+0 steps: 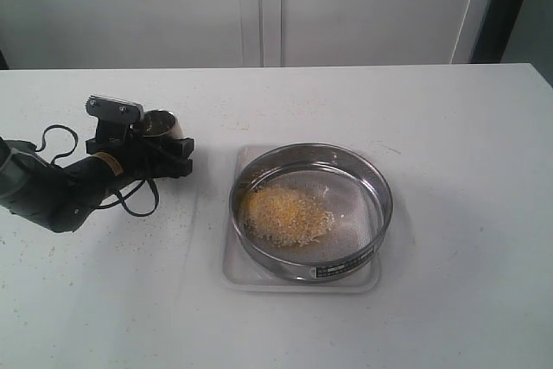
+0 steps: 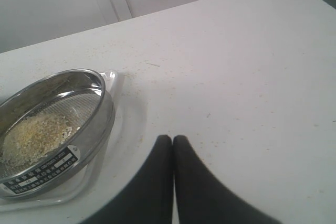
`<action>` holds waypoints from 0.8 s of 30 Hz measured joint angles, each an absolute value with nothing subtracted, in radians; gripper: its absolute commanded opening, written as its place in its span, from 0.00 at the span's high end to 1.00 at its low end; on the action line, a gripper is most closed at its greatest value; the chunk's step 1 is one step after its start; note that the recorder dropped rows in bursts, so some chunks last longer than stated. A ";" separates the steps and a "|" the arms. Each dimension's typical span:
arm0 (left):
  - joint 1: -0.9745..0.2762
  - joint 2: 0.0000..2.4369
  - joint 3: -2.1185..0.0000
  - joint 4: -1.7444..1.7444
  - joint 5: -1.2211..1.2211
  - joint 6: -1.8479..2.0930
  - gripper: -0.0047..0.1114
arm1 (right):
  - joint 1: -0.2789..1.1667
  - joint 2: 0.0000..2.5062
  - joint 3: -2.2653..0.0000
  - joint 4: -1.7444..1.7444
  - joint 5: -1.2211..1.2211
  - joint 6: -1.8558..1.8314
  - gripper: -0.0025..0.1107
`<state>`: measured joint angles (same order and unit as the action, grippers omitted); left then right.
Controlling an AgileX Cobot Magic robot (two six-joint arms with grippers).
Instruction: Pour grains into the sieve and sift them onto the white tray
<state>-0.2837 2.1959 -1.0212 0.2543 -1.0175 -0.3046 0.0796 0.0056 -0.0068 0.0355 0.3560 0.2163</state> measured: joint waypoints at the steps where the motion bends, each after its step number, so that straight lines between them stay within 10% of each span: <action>1: -0.284 2.196 -1.021 0.254 -1.017 -0.305 0.29 | 0.080 0.006 -0.007 0.035 0.356 0.216 0.98; 24: -0.284 2.196 -1.021 0.254 -1.017 -0.239 0.12 | 0.080 0.006 -0.007 0.035 0.356 0.216 0.98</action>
